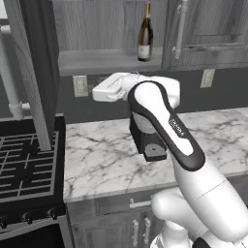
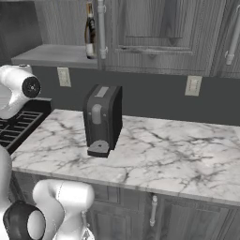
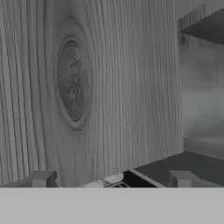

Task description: Open the cabinet directly in front. Then move the wine and the mug to the dining counter with the candle on it.

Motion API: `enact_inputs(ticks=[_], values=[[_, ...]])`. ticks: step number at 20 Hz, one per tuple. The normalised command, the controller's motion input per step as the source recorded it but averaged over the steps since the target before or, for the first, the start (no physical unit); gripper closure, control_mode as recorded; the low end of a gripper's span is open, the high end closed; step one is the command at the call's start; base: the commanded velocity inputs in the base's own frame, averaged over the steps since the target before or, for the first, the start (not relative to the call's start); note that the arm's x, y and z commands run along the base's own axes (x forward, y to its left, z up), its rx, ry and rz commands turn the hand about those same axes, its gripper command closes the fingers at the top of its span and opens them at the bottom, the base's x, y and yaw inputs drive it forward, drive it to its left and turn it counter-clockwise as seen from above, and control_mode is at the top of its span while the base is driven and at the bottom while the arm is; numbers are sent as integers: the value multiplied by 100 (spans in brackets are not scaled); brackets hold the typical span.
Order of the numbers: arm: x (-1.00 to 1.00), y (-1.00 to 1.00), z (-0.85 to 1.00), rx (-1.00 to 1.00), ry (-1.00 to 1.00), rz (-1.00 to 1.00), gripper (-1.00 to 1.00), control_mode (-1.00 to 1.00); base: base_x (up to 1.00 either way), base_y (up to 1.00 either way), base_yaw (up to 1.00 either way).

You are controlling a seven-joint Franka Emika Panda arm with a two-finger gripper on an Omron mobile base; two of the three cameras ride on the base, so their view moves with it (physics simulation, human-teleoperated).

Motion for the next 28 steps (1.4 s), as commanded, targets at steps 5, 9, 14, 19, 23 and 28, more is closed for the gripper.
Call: enact_inputs(ticks=[5, 9, 14, 19, 23, 28], values=[[0, -100, 21, 0, 15, -62, -100, -100, 0, 0, 0], [0, -100, 17, 0, 16, -65, -100, -100, 0, 0, 0], [0, -100, 15, 0, 13, -63, -100, -100, 0, 0, 0], [0, -90, 37, -10, 4, -48, -100, -100, 0, 0, 0], [0, -84, 58, -21, 6, -33, -100, -100, 0, 0, 0], [0, -25, 9, -4, 3, -6, -100, -100, 0, 0, 0]])
